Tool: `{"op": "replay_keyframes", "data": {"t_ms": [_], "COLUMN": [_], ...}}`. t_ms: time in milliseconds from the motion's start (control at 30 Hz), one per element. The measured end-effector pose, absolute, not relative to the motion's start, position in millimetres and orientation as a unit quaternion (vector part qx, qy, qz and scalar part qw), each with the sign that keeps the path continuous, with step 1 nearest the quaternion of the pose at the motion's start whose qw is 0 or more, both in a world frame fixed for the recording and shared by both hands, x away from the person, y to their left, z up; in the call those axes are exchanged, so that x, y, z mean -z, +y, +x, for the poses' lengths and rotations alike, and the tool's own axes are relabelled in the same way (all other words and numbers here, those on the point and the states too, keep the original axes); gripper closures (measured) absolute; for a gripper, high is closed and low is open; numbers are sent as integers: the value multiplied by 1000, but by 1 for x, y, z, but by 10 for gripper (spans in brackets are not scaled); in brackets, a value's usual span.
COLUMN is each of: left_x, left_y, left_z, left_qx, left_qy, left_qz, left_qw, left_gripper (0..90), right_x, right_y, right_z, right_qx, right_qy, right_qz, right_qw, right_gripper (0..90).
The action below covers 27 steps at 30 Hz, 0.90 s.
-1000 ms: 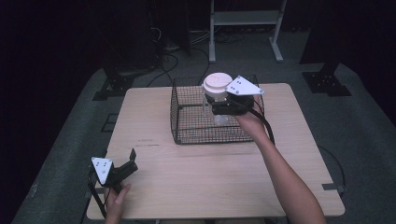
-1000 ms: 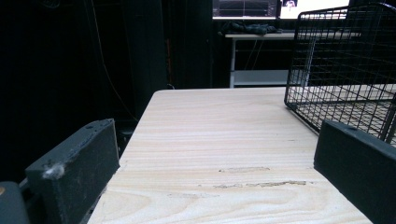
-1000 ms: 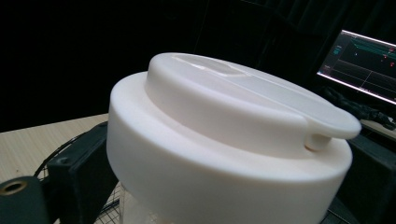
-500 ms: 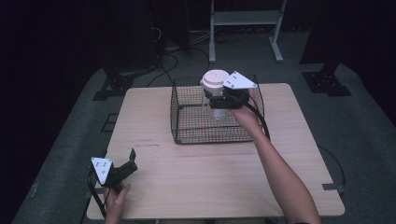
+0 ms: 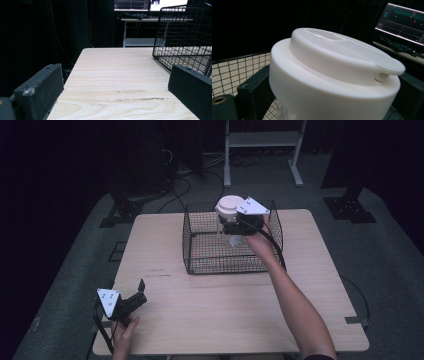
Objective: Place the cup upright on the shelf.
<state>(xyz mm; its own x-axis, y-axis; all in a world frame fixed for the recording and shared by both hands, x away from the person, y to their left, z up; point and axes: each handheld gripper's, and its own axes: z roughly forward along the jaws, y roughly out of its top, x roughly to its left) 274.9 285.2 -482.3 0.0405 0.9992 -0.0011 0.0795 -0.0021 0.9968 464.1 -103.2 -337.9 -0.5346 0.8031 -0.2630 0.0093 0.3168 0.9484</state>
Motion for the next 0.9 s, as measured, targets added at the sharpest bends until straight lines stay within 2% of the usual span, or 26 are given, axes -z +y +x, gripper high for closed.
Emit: {"op": "replay_keyframes", "data": {"t_ms": [900], "left_x": [482], "left_y": [286], "left_z": [275], "left_qx": [-469], "left_qy": [510], "left_qz": [528], "left_qw": [491], "left_gripper": [0], "right_x": [378], "right_y": [-77], "right_z": [492], "right_qx": [-502], "right_qy": [735], "right_qz": [282], "right_qw": [358], "right_gripper": [47]}}
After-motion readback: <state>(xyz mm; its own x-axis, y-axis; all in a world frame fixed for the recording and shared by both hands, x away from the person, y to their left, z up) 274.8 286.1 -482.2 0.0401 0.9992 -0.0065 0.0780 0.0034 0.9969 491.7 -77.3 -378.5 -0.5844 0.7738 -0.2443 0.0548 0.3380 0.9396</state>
